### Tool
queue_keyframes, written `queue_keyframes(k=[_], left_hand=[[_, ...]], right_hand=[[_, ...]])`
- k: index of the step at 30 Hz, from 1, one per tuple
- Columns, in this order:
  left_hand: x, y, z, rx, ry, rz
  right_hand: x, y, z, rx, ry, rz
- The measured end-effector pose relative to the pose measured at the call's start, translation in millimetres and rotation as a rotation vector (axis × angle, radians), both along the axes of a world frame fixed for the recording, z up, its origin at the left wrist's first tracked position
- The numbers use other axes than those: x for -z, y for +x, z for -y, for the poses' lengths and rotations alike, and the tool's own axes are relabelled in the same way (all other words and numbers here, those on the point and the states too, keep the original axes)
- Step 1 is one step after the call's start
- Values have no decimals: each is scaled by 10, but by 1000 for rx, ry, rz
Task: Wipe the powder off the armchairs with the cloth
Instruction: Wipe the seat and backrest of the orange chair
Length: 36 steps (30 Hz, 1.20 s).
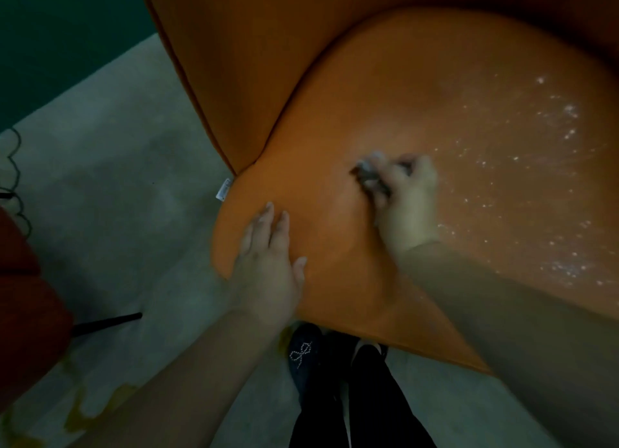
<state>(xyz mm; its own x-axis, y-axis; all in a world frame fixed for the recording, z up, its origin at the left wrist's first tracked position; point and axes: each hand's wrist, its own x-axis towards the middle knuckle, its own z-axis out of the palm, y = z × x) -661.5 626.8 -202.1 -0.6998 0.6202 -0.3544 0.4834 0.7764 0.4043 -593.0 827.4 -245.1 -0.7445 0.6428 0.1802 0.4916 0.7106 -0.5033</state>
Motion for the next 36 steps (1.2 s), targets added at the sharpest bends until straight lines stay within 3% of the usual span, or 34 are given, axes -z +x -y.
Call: queue_keyframes(k=[2,4,6,8,10,13,17,21,24,30,32,36], left_hand=[[-1,31,-79,19,7,-7],[12,43,-153,42,10,-20],[26,55,-209,49,10,-21],[32,72,-258,52,6,-19],[42,89,-309,59,5,-33],[43,135,-396,65,17,-37],[38,168,-477,94,16,-39],[65,173,-503,115,4,-57],[87,210,-540,105,11,-76],[122,267,-590,93,2,-91],[119,249,-573,124,-26,-87],[92,239,-570,151,-38,-86]], right_hand=[[5,130,330,-146,-85,-62],[28,409,442,-260,-146,-1],[15,649,257,-288,26,138],[-30,712,-37,-234,122,133],[48,639,-186,-94,-24,17],[29,444,71,5,-98,25],[52,842,328,-310,-62,39],[97,992,-279,-114,89,160],[63,813,-360,42,42,30],[102,1082,253,-283,-8,22],[83,1206,-1,-241,74,38],[12,1100,-50,116,-38,-4]])
